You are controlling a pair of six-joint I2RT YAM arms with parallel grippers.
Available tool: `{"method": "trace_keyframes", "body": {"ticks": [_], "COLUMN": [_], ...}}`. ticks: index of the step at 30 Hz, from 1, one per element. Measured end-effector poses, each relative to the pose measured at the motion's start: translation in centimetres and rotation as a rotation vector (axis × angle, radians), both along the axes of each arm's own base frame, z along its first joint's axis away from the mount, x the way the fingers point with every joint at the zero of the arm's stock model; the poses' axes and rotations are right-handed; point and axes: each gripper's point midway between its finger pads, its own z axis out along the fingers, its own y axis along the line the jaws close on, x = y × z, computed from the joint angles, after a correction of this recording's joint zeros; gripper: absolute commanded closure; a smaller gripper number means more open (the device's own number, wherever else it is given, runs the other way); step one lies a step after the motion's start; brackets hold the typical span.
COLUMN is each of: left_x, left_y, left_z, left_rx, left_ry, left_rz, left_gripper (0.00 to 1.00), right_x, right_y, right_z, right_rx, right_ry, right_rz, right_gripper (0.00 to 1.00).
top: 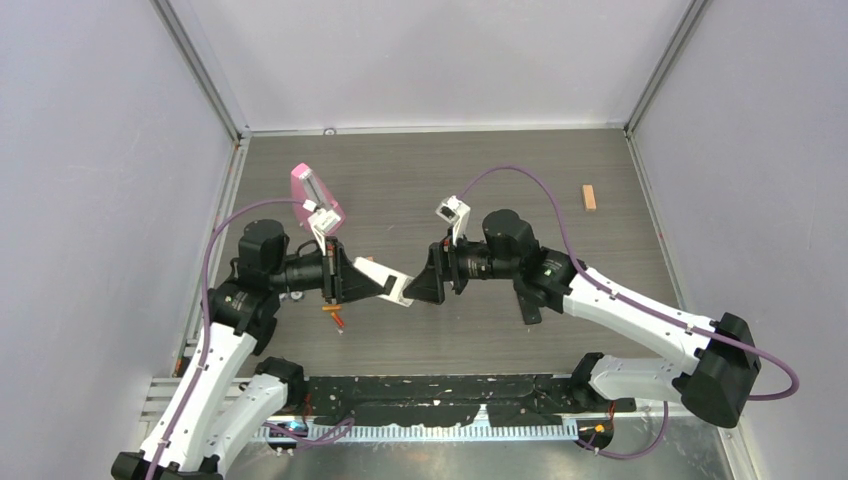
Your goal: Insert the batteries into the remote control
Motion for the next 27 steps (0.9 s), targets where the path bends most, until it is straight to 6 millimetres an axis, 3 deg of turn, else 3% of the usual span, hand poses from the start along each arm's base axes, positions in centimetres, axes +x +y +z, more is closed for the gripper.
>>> {"method": "trace_keyframes", "body": {"ticks": [5, 10, 16, 18, 19, 20, 22, 24, 27], "left_x": [-1.4, -2.4, -3.3, -3.4, -3.4, -3.6, -4.1, -4.3, -3.7], "left_y": [-0.6, -0.9, -1.0, -1.0, -1.0, -1.0, -1.0, -1.0, -1.1], "left_z": [1.7, 2.9, 3.4, 3.5, 3.6, 3.6, 3.8, 4.1, 4.6], "left_rx": [-0.066, -0.108, -0.133, -0.137, -0.137, -0.14, -0.154, -0.162, -0.171], "left_ry": [-0.047, -0.079, -0.079, -0.084, -0.086, -0.082, -0.06, -0.054, -0.058], "left_rz": [-0.101, -0.171, -0.225, -0.234, -0.233, -0.243, -0.267, -0.276, -0.249], "left_gripper": [1.0, 1.0, 1.0, 1.0, 0.98, 0.95, 0.77, 0.62, 0.48], "right_x": [-0.8, -2.4, -3.7, -3.8, -4.0, -4.3, -4.9, -5.0, -4.6], "right_y": [0.6, 1.1, 1.7, 2.0, 2.1, 2.2, 2.2, 2.2, 2.4], "right_z": [1.2, 3.8, 4.4, 4.4, 4.4, 4.5, 5.0, 5.3, 5.4], "right_rx": [0.046, 0.137, 0.161, 0.16, 0.162, 0.166, 0.187, 0.196, 0.213], "right_ry": [-0.027, -0.065, -0.057, -0.052, -0.045, -0.048, -0.061, -0.057, -0.037], "right_rz": [0.049, 0.118, 0.199, 0.218, 0.231, 0.246, 0.288, 0.294, 0.255], "right_gripper": [0.24, 0.33, 0.59, 0.73, 0.83, 0.86, 0.94, 0.94, 0.95]}}
